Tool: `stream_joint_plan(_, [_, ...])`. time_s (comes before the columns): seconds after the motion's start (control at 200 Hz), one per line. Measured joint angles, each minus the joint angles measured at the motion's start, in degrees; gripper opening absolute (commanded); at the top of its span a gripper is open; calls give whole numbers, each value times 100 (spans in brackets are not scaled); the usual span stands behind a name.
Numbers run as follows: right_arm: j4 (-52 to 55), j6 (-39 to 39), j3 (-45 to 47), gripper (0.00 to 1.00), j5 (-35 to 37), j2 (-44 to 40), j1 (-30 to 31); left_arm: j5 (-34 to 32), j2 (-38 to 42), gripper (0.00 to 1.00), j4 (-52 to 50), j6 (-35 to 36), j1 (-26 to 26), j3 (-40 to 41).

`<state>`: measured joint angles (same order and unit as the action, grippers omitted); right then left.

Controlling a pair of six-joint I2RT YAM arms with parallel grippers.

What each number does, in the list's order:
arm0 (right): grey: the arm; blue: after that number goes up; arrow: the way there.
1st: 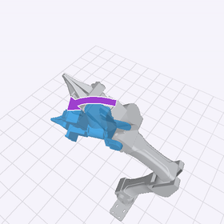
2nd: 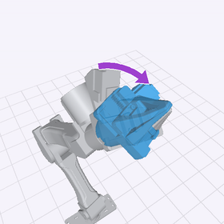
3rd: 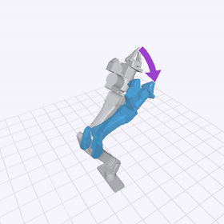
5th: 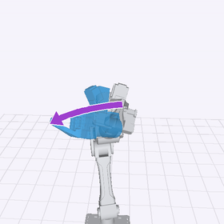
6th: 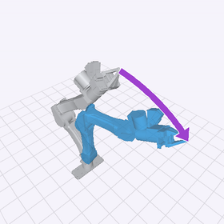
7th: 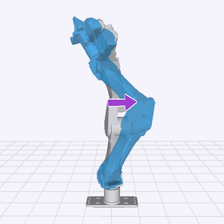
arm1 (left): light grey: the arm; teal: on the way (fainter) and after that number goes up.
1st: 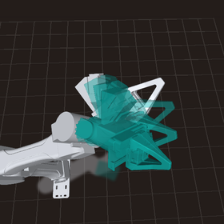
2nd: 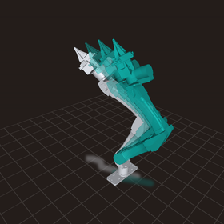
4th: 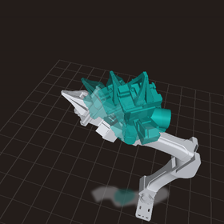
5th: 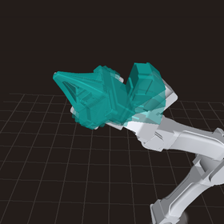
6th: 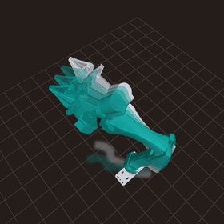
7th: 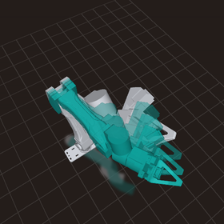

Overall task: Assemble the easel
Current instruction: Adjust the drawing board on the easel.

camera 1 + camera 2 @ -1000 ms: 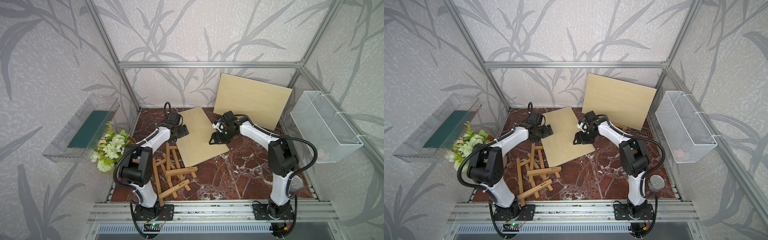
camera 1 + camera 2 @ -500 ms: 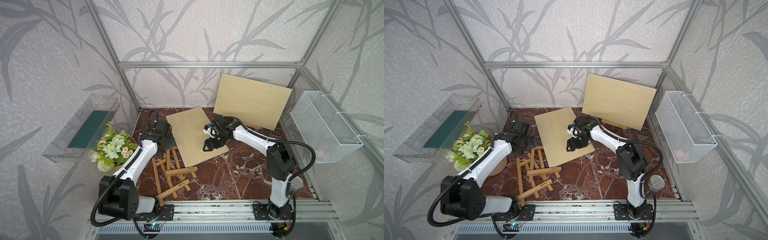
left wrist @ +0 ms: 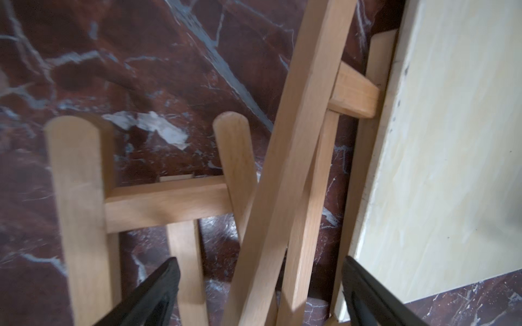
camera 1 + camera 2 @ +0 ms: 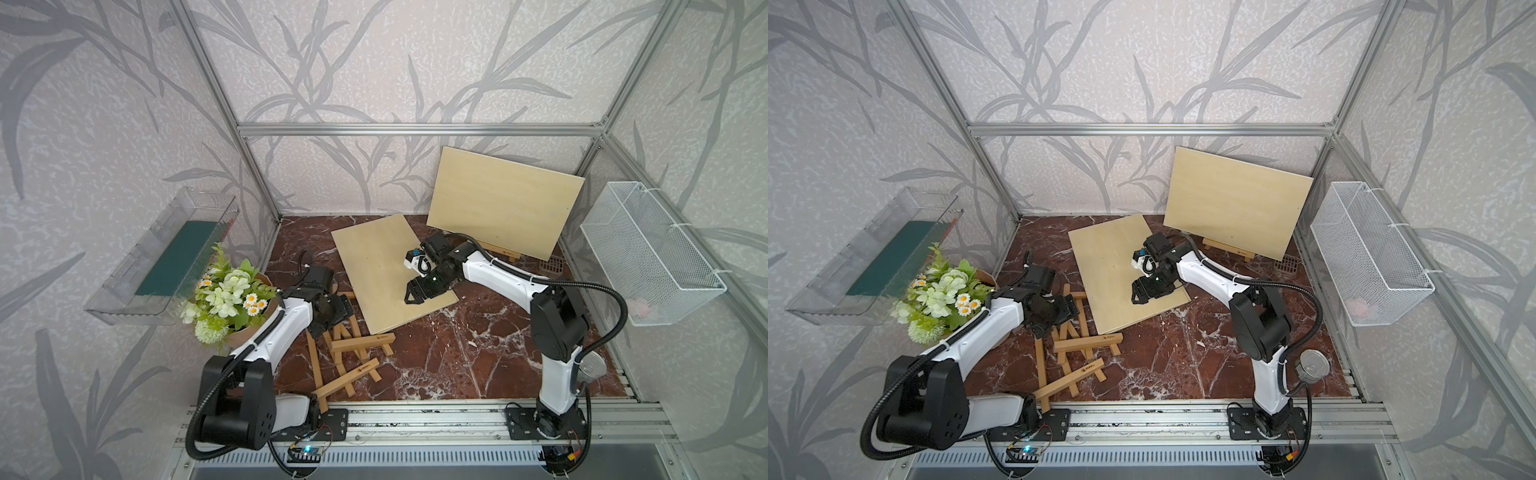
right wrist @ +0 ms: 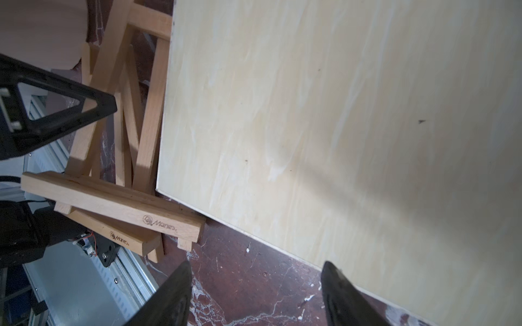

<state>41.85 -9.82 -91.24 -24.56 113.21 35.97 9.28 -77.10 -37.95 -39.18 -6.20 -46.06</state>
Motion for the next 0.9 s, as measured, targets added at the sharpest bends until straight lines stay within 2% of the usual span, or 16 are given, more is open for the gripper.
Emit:
stream_joint_plan(0.265, [-107, -398, -772, 72, 420, 835, -953, 249, -334, 91, 361, 55, 0, -157])
stream_joint_plan(0.415, [-236, -590, -831, 72, 511, 1237, -1412, 308, -356, 92, 538, 61, 0, -160])
stream_joint_plan(0.62, [-697, -761, -302, 71, 223, 1241, -1753, 448, -358, 96, 758, 61, 0, -138])
stream_joint_plan(0.9, [-1456, -964, 717, 71, -455, 748, -1547, 769, -361, 100, 1143, 81, 37, 28])
